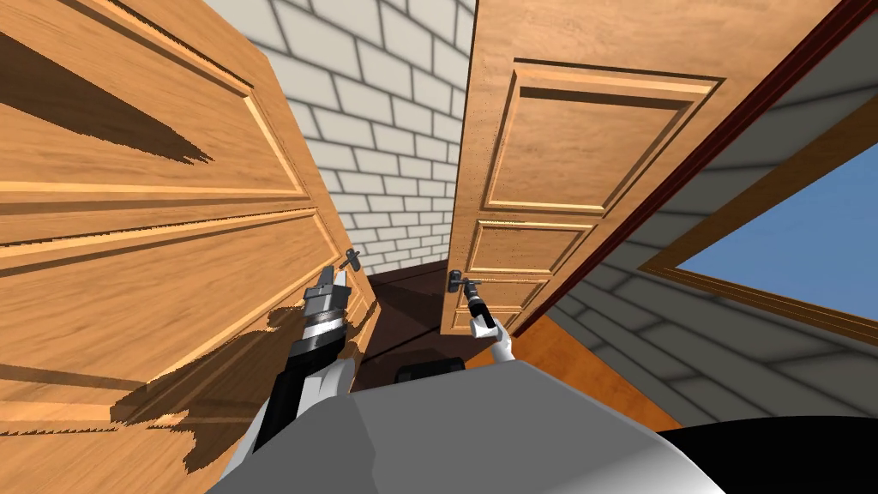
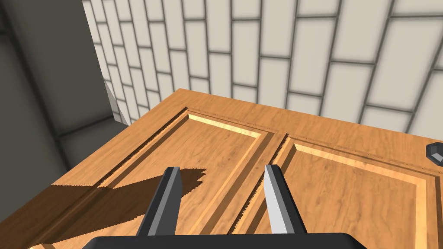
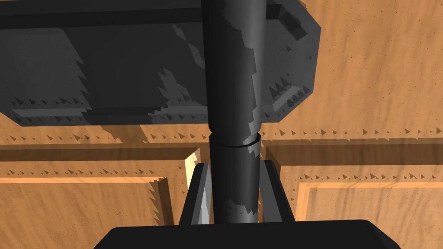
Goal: Push the door open
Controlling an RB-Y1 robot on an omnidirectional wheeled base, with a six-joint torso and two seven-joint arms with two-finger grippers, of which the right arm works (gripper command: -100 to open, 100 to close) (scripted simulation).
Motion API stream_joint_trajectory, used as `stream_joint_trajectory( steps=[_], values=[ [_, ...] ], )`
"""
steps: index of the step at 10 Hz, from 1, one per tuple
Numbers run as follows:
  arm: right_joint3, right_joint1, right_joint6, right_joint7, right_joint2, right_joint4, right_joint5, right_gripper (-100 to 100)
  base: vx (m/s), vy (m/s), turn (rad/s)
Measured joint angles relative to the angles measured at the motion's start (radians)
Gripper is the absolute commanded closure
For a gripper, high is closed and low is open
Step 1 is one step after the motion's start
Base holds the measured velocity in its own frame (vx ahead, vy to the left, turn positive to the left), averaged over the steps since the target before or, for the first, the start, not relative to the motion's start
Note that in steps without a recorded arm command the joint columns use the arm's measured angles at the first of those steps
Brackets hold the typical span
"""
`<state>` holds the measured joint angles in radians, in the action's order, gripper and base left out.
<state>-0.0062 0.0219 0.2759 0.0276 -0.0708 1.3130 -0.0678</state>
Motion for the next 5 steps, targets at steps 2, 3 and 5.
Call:
stream_joint_trajectory(
  steps=[2, 3, 5],
  values=[
    [-0.027, -0.007, -0.003, 0.003, 0.000, -0.010, -0.003, 100, 0.114, 0.088, -0.060],
    [-0.037, -0.008, 0.001, 0.005, 0.001, -0.009, -0.003, 100, 0.115, 0.097, -0.087],
    [-0.065, -0.016, -0.009, 0.012, 0.009, -0.010, -0.005, 100, 0.141, 0.097, -0.082]
  ],
)
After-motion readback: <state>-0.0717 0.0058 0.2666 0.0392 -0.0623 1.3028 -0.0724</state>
